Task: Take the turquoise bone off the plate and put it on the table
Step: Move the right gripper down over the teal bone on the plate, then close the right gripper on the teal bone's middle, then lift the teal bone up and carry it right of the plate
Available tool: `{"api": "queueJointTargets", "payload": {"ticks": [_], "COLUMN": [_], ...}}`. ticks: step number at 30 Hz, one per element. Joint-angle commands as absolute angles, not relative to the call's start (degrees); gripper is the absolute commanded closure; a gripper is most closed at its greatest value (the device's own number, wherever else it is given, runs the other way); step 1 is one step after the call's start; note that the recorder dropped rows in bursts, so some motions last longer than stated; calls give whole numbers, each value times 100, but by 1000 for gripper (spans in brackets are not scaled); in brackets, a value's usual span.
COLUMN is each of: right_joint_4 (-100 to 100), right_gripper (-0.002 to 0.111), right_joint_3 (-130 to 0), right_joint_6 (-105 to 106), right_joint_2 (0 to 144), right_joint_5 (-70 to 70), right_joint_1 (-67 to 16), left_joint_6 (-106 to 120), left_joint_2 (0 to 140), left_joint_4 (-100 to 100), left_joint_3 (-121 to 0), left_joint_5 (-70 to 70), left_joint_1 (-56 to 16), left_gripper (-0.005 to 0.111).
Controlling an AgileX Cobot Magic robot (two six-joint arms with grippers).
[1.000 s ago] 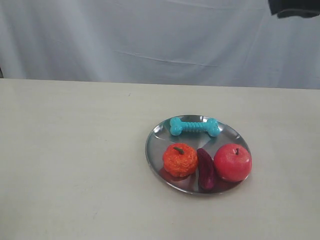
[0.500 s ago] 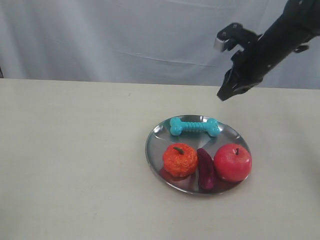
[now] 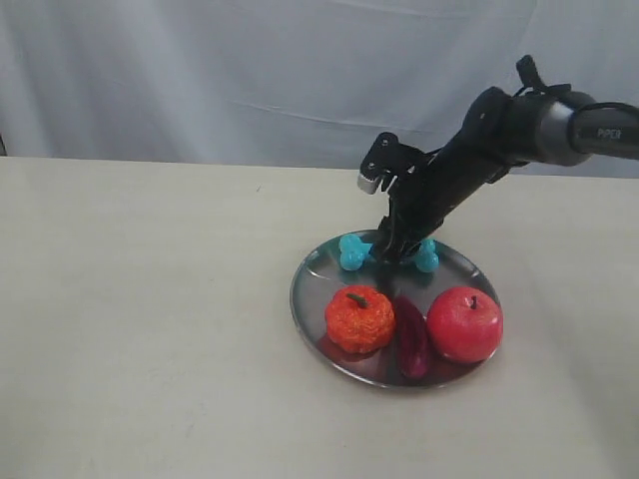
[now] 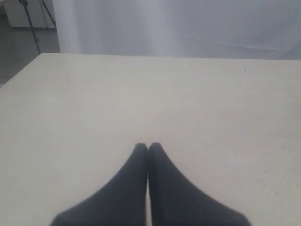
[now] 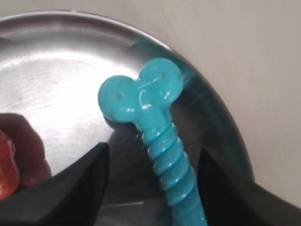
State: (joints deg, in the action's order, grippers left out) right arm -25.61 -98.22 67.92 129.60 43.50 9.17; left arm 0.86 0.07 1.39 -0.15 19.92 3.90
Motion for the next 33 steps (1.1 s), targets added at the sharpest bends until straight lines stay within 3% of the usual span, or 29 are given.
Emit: {"api": "queueJointTargets", "payload": {"ticks": [1,8,9,12,17,22,26,33], "right_joint_4": [-2582,-2532,-2532,-2532,-2557,-2512,-1370,1006], "right_gripper": [54,58,63,108,109,109,109,109], "right_joint_3": [-9854,-9854,-9854,-9854,-9854,-9854,-9854,-9854], "right_joint_6": [6862,6862,6862,6825,5885,4123,2099,-187], "right_joint_2": [13137,13338,13338,13270,12775,11286,10089,9322], "right_joint_5": [4056,3833,3797,3740,3802,3801,3889,5048], "right_joint_1": [839,839,839,839,839,849,849,849], "left_joint_6": [62,62,62,62,62,62,62,62], "left_joint_2": [0,0,0,0,0,0,0,0], "left_joint_4": [147,147,147,147,147,147,147,147], "left_joint_3": [0,0,0,0,0,0,0,0], "left_joint_5": [1962,1962,1962,1962,1962,1962,1962,1962], "left_joint_1": [346,346,346,346,346,346,346,346], "left_gripper": [107,107,107,107,107,107,107,107]}}
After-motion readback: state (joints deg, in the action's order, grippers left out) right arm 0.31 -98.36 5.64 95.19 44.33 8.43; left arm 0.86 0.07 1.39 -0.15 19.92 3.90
